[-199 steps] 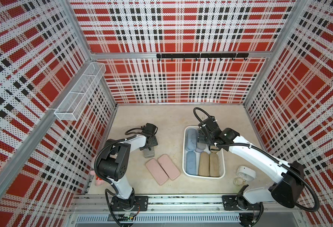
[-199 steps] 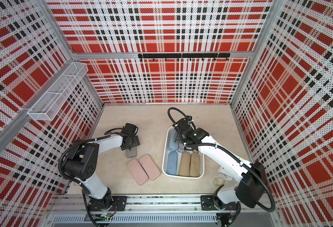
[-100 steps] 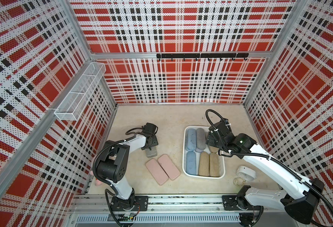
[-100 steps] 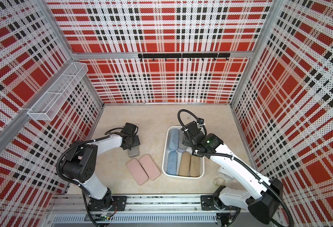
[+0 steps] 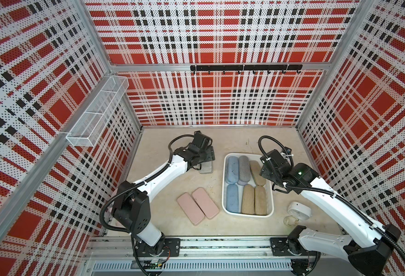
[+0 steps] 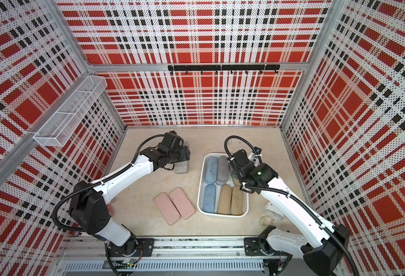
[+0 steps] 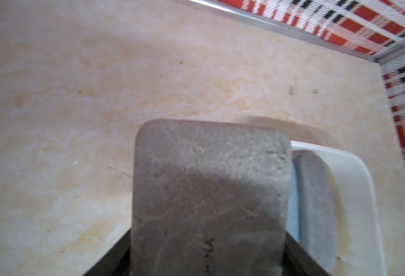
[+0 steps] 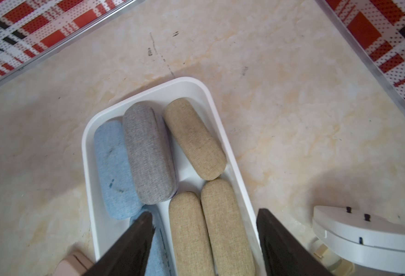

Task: Put the glasses cases into the storage boxes
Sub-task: Pick up the glasses case at the center of the board.

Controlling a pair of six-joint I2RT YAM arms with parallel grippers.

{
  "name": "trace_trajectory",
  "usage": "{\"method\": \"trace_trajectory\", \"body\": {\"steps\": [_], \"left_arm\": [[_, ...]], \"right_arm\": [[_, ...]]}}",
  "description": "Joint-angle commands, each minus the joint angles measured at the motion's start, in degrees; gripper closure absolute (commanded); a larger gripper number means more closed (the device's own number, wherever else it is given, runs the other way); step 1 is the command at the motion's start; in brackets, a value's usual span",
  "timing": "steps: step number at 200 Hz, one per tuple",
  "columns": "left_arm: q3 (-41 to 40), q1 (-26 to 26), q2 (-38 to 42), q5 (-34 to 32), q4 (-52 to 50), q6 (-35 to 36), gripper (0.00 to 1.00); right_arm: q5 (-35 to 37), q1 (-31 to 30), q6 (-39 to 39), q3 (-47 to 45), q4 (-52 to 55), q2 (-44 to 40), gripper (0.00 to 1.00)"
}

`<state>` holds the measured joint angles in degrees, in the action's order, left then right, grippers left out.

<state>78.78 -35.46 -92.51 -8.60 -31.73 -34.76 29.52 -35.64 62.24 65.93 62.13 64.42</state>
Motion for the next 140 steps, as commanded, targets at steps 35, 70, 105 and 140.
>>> {"method": "trace_trajectory", "body": {"steps": [35, 70, 105, 140], "left_arm": [[21.0, -12.1, -15.4, 3.6, -2.9, -1.8, 0.27], [35.1, -18.2, -26.9, 7.3, -3.9, -2.3, 0.27], [45.9, -20.7, -36.7, 9.0, -5.6, -4.7, 0.27], [49.4, -21.2, -41.4, 9.1, -5.6, -7.0, 0.28]], "right_arm": [[1.3, 3.7, 4.4, -2.5, 8.4, -6.5, 0.27], [1.4, 4.3, 5.2, -2.8, 11.3, -9.8, 0.28], [0.7, 4.3, 5.7, -3.4, 13.2, -12.4, 0.28], [-1.1, 4.3, 5.5, -5.3, 13.2, -14.4, 0.28]]}}
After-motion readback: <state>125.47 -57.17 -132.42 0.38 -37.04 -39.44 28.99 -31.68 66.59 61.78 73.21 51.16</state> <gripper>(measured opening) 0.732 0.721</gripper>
